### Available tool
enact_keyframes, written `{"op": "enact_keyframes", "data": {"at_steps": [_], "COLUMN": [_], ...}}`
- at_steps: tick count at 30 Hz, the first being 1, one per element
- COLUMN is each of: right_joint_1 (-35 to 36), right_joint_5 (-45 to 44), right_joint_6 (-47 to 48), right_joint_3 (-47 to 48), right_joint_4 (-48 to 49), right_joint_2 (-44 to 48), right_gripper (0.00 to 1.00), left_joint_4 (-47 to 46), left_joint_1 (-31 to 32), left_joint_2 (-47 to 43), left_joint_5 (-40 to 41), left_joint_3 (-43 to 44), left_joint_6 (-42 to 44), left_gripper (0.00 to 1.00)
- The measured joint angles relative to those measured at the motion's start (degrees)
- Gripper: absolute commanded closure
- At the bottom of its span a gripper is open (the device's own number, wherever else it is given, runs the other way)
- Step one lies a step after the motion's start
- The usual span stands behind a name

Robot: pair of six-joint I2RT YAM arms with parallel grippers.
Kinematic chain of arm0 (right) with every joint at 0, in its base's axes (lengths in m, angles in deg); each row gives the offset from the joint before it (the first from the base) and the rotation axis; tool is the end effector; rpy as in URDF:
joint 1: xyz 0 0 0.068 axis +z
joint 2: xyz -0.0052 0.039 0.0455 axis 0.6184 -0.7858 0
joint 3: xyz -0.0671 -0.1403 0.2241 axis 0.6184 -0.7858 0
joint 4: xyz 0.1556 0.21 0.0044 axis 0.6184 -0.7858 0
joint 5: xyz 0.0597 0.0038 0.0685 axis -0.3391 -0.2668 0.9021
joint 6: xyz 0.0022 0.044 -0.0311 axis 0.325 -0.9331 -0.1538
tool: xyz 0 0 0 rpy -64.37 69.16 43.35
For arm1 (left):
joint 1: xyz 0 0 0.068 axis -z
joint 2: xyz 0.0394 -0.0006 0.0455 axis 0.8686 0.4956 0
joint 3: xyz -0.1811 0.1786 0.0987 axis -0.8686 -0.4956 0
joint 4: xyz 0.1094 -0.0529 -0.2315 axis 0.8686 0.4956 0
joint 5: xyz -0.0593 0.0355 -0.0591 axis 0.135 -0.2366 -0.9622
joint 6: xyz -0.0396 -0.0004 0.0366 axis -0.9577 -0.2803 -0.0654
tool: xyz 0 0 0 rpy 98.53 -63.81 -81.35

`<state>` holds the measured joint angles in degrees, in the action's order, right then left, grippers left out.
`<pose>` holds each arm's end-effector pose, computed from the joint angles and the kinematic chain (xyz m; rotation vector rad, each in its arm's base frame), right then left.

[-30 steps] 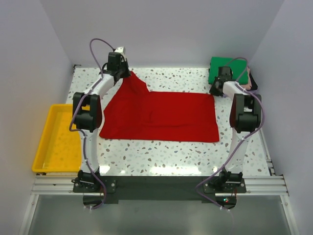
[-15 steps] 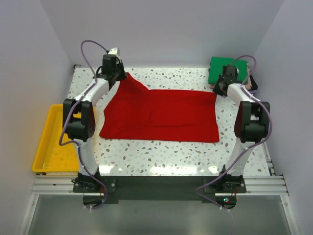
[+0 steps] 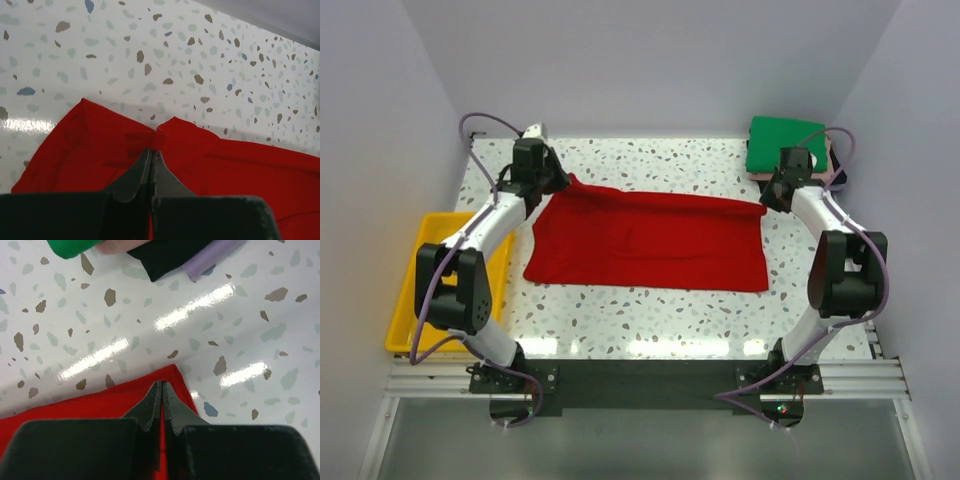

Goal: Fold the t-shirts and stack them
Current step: Fold the tshirt

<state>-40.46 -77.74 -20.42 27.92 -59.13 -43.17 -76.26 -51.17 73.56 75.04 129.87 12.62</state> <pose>0.3874 -0.0207 0.2281 0.6453 2.3220 0.0046 0.3820 -0.0620 0.2737 -0.3543 2.1207 -0.4080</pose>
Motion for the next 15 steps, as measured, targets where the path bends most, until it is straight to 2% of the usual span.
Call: {"op": "enact_keyframes", "data": {"at_steps": [8, 15], "right_joint_1": [0.0, 0.0], "right_joint_5": [-0.7, -0.7], "right_joint_6": [-1.8, -2.7], "right_joint_3": [-7.4, -12.6], "right_joint_4": [-0.9, -1.8], "right_joint_2": [4.7, 6.3], "right_gripper": [1.0, 1.0], "left_joint_4": [0.8, 2.8], "left_joint_1": [0.0, 0.0], "left_joint_2": [-7.9, -12.3], "left_joint_5": [-0.6, -0.7], "left_joint_3": [-10.9, -14.7], "left_joint_6": [-3.8, -6.3], "left_gripper": [1.0, 1.0]}}
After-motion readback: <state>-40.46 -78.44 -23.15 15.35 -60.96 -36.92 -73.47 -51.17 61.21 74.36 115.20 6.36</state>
